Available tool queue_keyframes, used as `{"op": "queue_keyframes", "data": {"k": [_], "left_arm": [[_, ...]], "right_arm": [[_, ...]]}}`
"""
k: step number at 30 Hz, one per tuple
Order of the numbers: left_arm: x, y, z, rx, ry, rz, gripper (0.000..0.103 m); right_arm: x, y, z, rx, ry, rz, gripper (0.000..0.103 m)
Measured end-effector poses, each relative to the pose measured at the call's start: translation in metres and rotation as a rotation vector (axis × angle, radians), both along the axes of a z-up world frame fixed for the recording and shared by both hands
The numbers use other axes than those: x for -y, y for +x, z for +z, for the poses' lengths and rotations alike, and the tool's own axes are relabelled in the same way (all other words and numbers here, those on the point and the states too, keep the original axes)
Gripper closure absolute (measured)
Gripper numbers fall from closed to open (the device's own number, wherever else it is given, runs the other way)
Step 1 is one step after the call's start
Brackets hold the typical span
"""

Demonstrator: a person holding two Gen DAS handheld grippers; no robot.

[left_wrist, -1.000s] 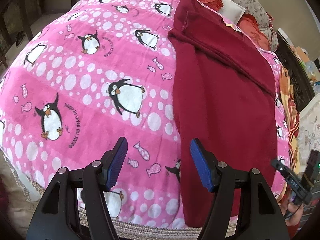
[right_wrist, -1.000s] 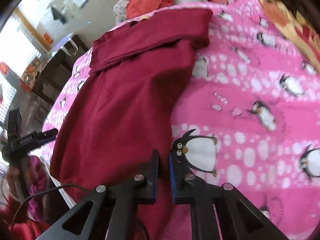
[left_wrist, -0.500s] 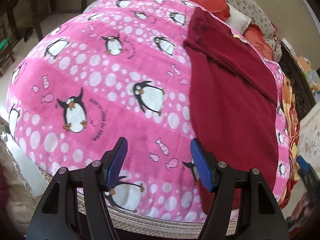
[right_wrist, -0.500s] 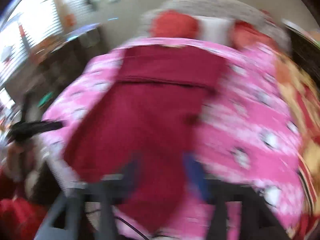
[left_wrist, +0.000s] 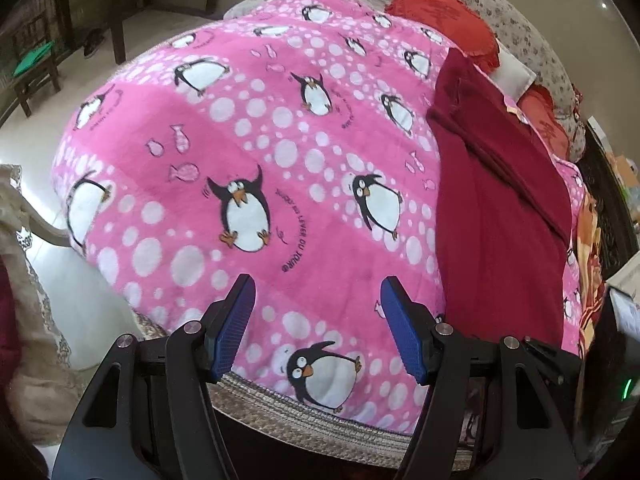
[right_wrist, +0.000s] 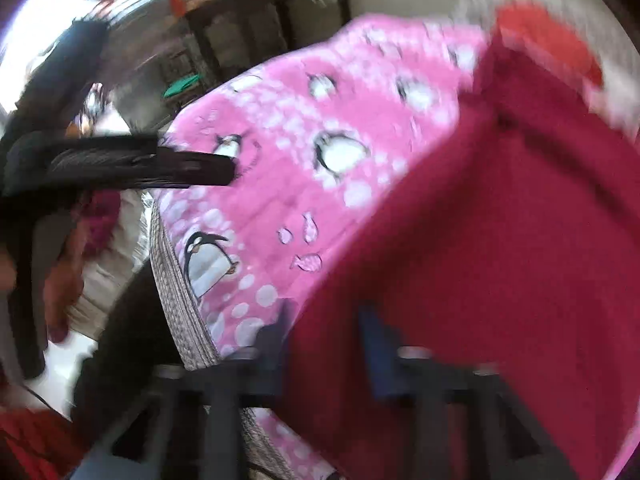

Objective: Fold small clothes

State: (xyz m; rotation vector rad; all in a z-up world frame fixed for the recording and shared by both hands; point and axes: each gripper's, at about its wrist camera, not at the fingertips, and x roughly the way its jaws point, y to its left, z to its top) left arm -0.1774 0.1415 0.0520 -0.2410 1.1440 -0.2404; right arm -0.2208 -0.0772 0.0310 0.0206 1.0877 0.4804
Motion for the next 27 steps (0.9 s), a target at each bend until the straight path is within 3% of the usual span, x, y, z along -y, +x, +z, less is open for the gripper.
{"op": "queue_keyframes", "data": {"k": [1, 3, 6, 8, 10, 11, 12, 15, 20, 23, 27], "left_arm": [[-0.001, 0.0, 0.002, 0.008, 0.003, 0.002, 0.038], [-0.003, 0.002, 0.002, 0.018, 0.01, 0.012, 0.038], [-0.001, 0.009, -0.005, -0.004, -0.009, 0.025, 0.038], [0.007, 0.017, -0.01, -0.038, -0.03, 0.02, 0.038], [0.015, 0.019, -0.01, -0.05, -0.064, -0.005, 0.038], [0.018, 0.018, -0.008, -0.048, -0.072, -0.017, 0.038], [0.023, 0.017, -0.005, -0.041, -0.074, -0.038, 0.038], [0.034, 0.015, -0.003, -0.027, -0.07, -0.08, 0.038], [0.05, 0.014, -0.017, -0.107, -0.11, -0.128, 0.038], [0.052, 0.011, -0.022, -0.127, -0.119, -0.12, 0.038], [0.041, 0.015, -0.021, -0.123, -0.119, -0.068, 0.038]], "right_arm": [[0.012, 0.001, 0.003, -0.013, 0.074, -0.016, 0.093], [0.043, -0.001, 0.02, -0.022, 0.26, -0.06, 0.094], [0.104, -0.007, 0.037, -0.01, 0.637, -0.159, 0.094], [0.126, -0.01, 0.026, -0.052, 0.721, -0.209, 0.094], [0.128, -0.013, 0.013, -0.109, 0.564, -0.243, 0.08], [0.127, -0.017, 0.008, -0.131, 0.469, -0.249, 0.063], [0.126, -0.023, 0.007, -0.14, 0.42, -0.239, 0.057], [0.126, -0.04, 0.01, -0.131, 0.39, -0.216, 0.057], [0.104, -0.041, 0.02, -0.092, 0.27, -0.166, 0.057], [0.087, -0.041, 0.029, -0.08, 0.305, -0.128, 0.056], [0.045, -0.025, 0.031, -0.068, 0.275, -0.046, 0.024]]}}
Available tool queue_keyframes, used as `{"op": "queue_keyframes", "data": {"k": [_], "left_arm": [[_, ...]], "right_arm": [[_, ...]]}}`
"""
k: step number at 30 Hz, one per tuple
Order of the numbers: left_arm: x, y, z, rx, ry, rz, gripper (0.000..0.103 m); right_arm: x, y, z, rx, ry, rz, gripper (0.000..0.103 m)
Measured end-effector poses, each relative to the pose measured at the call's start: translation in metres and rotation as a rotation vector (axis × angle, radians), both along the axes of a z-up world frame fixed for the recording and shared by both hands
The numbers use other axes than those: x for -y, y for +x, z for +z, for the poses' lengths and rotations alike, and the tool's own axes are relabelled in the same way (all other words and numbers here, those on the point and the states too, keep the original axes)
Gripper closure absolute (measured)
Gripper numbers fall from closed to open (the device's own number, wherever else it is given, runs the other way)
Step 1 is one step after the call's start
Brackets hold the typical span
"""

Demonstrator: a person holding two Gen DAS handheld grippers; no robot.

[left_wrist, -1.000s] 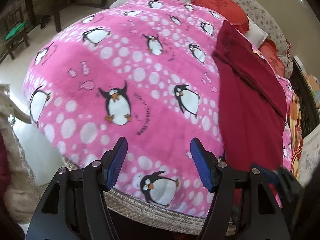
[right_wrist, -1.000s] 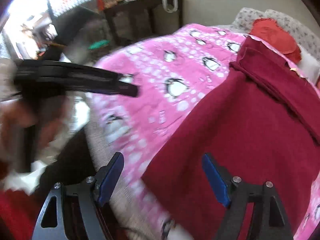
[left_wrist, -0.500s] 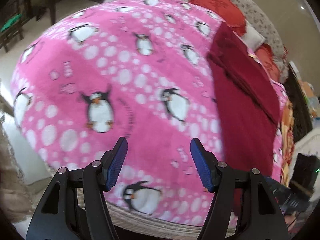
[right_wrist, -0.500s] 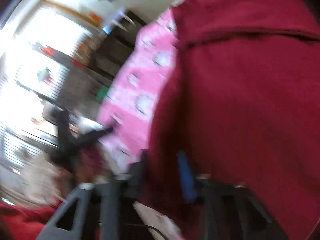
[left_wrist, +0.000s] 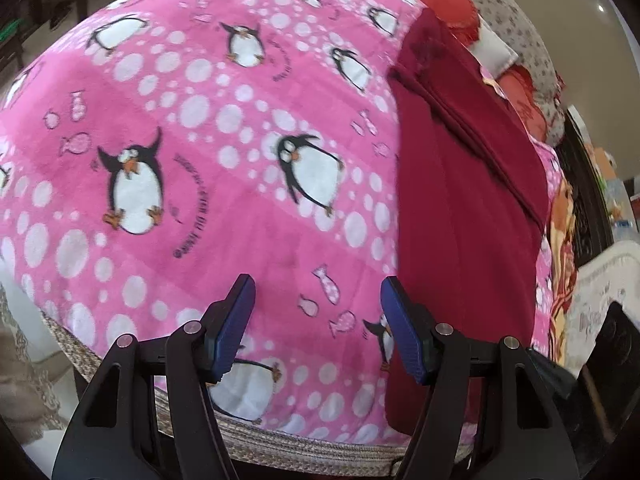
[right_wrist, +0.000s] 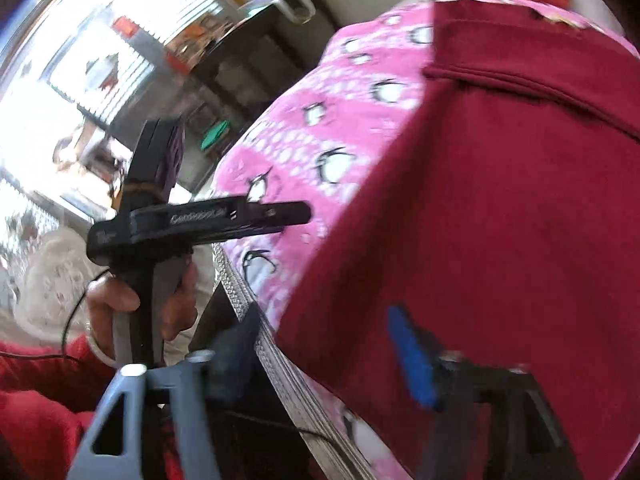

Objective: Fold small clothes

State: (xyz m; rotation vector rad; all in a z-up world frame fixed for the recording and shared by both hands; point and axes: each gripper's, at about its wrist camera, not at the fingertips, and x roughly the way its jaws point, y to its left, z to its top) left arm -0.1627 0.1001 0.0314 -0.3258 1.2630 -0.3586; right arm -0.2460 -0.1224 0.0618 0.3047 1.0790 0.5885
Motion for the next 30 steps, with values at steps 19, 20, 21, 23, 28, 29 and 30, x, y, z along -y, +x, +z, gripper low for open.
{"op": "queue_keyframes", "data": {"k": [19, 20, 21, 23, 28, 29, 30], "left_arm": [[0.054, -0.005, -0.017, -0.129, -0.175, -0.11, 0.038], [0.051, -0.004, -0.015, -0.123, -0.167, -0.104, 0.038], [0.047, -0.004, -0.014, -0.118, -0.161, -0.096, 0.038], [0.04, -0.003, -0.012, -0.119, -0.162, -0.077, 0.038], [0.031, 0.001, -0.009, -0.109, -0.178, -0.038, 0.038], [0.029, 0.002, -0.006, -0.096, -0.174, -0.03, 0.038], [0.027, 0.002, -0.005, -0.089, -0.171, -0.028, 0.038]], "right_arm": [[0.105, 0.006, -0.05, -0.117, 0.184, -0.362, 0.083], [0.105, 0.003, -0.042, -0.099, 0.194, -0.352, 0.08], [0.101, -0.001, -0.033, -0.079, 0.21, -0.318, 0.063], [0.085, -0.005, -0.017, -0.061, 0.205, -0.24, 0.031], [0.018, 0.0, -0.008, -0.041, 0.138, -0.066, 0.029], [-0.001, 0.007, -0.017, -0.069, 0.094, -0.046, 0.029], [-0.012, 0.013, -0.026, -0.089, 0.052, -0.039, 0.034]]}}
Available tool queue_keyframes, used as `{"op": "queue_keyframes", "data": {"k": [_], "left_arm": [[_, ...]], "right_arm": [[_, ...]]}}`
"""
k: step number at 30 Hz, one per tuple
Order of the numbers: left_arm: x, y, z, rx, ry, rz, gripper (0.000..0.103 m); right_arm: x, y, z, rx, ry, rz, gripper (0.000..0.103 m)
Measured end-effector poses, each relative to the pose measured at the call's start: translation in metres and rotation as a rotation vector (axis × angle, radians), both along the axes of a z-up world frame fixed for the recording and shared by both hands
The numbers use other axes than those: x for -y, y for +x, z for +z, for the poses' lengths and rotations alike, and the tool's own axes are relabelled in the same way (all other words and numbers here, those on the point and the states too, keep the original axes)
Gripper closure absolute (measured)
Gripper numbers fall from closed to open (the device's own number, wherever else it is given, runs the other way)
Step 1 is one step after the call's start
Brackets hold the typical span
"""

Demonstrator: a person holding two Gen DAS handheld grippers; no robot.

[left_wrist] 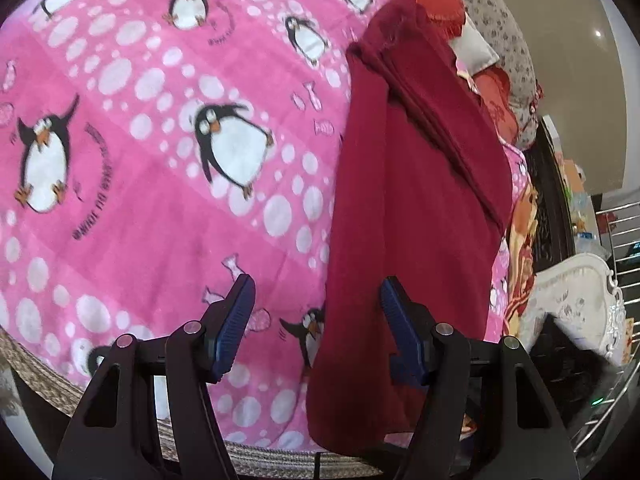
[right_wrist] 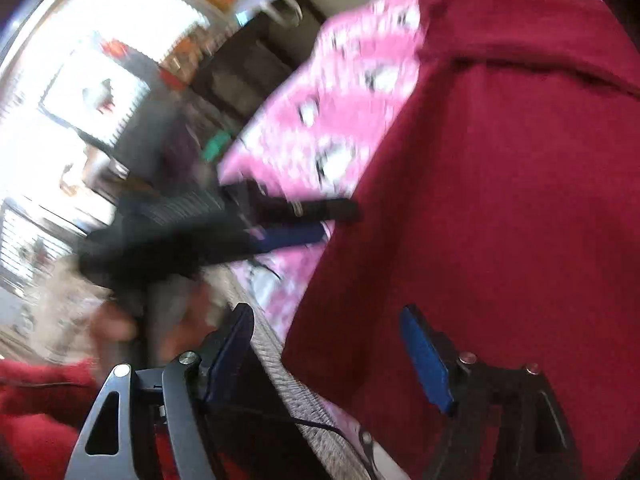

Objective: Fold small clothes

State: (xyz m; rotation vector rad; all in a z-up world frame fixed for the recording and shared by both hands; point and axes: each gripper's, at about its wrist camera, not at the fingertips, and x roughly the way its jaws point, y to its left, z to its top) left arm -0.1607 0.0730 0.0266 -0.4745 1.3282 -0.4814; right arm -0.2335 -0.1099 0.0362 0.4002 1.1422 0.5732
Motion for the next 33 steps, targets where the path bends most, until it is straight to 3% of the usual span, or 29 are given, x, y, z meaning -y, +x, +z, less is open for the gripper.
{"op": "queue_keyframes", "data": {"k": [1, 2, 5, 11, 21, 24, 25, 26, 29, 31, 33], "left_arm": [[-0.003, 0.0, 0.002, 0.006, 0.003, 0.003, 0.038], [-0.006, 0.001, 0.003, 0.006, 0.001, 0.004, 0.038], [-0.01, -0.001, 0.005, -0.002, -0.019, 0.001, 0.038], [0.018, -0.008, -0.017, -0.085, -0.125, -0.094, 0.038], [0.044, -0.001, -0.021, -0.169, -0.271, -0.081, 0.038], [0.054, -0.002, -0.03, -0.213, -0.278, -0.102, 0.038], [0.055, -0.002, -0.031, -0.215, -0.279, -0.107, 0.04], [0.056, -0.002, -0.03, -0.203, -0.262, -0.114, 0.052], [0.051, -0.003, -0.022, -0.147, -0.206, -0.143, 0.077], [0.043, -0.004, -0.014, -0.106, -0.171, -0.158, 0.084], [0.031, -0.005, -0.005, -0.056, -0.125, -0.168, 0.089]], "right_arm": [[-0.006, 0.004, -0.006, -0.004, -0.026, 0.0, 0.044], [-0.007, 0.009, -0.013, -0.004, -0.025, -0.005, 0.068], [0.026, 0.011, -0.017, -0.024, 0.052, -0.087, 0.091], [0.103, 0.003, -0.039, -0.091, 0.204, -0.279, 0.092], [0.113, 0.0, -0.049, -0.122, 0.285, -0.298, 0.093], [0.126, -0.011, -0.044, -0.143, 0.349, -0.333, 0.083], [0.131, -0.017, -0.038, -0.132, 0.357, -0.339, 0.08], [0.136, -0.023, -0.032, -0.115, 0.345, -0.344, 0.074], [0.165, -0.05, -0.003, -0.048, 0.231, -0.396, 0.072], [0.188, -0.072, 0.011, -0.036, 0.173, -0.457, 0.069], [0.206, -0.091, 0.019, -0.042, 0.115, -0.508, 0.059]]}}
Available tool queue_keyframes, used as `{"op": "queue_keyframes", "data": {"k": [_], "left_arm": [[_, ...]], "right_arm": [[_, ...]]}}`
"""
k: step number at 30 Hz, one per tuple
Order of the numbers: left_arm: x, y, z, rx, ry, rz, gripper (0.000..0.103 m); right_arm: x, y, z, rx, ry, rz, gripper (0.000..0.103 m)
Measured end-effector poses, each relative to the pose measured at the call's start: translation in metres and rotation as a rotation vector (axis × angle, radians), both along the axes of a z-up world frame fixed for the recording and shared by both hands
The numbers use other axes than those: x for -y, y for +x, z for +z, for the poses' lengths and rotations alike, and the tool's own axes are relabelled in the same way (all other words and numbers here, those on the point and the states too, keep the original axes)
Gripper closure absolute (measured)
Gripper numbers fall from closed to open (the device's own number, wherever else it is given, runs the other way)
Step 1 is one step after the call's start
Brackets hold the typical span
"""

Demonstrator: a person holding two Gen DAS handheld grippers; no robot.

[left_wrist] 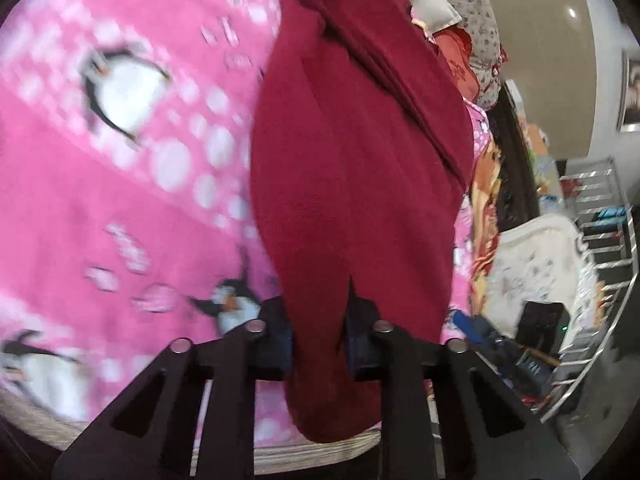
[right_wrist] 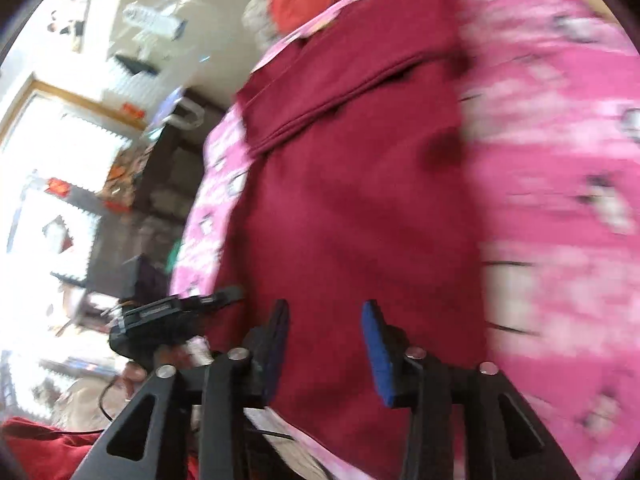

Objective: Fold small clothes

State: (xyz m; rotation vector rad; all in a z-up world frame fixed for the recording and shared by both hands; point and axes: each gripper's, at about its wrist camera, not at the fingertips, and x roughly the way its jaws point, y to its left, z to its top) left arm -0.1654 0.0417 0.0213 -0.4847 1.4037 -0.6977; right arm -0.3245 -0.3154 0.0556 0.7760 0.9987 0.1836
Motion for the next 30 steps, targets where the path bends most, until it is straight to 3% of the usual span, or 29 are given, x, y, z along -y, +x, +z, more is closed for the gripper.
{"op": "queue_keyframes", "data": {"k": [4, 8, 10, 11, 12, 13, 14, 16, 18, 23, 24, 26, 27, 28, 30], "left_arm": [[-0.032, 0.001, 0.005, 0.06, 0.089, 0.039, 0.091], [-0.052, 0.001, -0.01, 0.026, 0.119, 0.072, 0.091], [-0.053, -0.002, -0.012, 0.031, 0.126, 0.075, 0.091], [-0.051, -0.003, -0.011, 0.042, 0.132, 0.074, 0.091], [-0.049, -0.005, -0.008, 0.054, 0.136, 0.07, 0.091], [-0.048, -0.007, -0.005, 0.065, 0.139, 0.065, 0.091], [-0.045, -0.008, -0.001, 0.075, 0.141, 0.06, 0.091], [-0.041, -0.009, 0.005, 0.099, 0.156, 0.045, 0.091], [-0.039, -0.014, 0.006, 0.135, 0.219, 0.032, 0.091], [-0.027, -0.022, 0.008, 0.22, 0.328, 0.009, 0.091], [-0.025, -0.023, 0.009, 0.229, 0.344, 0.008, 0.091], [-0.023, -0.023, 0.009, 0.235, 0.362, 0.006, 0.088], [-0.023, -0.023, 0.009, 0.241, 0.372, 0.004, 0.088], [-0.022, -0.023, 0.009, 0.247, 0.387, 0.004, 0.083], [-0.022, -0.024, 0.01, 0.252, 0.405, 0.008, 0.078]], "right_arm": [[0.02, -0.034, -0.002, -0.081, -0.13, -0.072, 0.053], [0.019, -0.047, -0.033, -0.155, -0.107, -0.098, 0.048], [0.011, -0.046, -0.042, -0.143, -0.119, -0.073, 0.048], [0.004, -0.044, -0.042, -0.118, -0.157, -0.061, 0.055], [-0.001, -0.042, -0.041, -0.099, -0.203, -0.072, 0.082], [-0.003, -0.042, -0.039, -0.082, -0.214, -0.084, 0.095], [-0.003, -0.042, -0.036, -0.065, -0.188, -0.087, 0.095], [-0.004, -0.043, -0.022, -0.042, -0.242, -0.083, 0.095], [-0.001, -0.046, -0.013, -0.027, -0.28, -0.078, 0.096], [0.001, -0.044, -0.036, -0.093, -0.234, -0.062, 0.095], [0.002, -0.045, -0.037, -0.084, -0.219, -0.078, 0.094], [0.006, -0.049, -0.037, -0.071, -0.186, -0.102, 0.081], [0.007, -0.052, -0.037, -0.079, -0.177, -0.114, 0.059], [0.009, -0.056, -0.038, -0.084, -0.168, -0.123, 0.053], [0.01, -0.063, -0.038, -0.081, -0.136, -0.123, 0.053]]}}
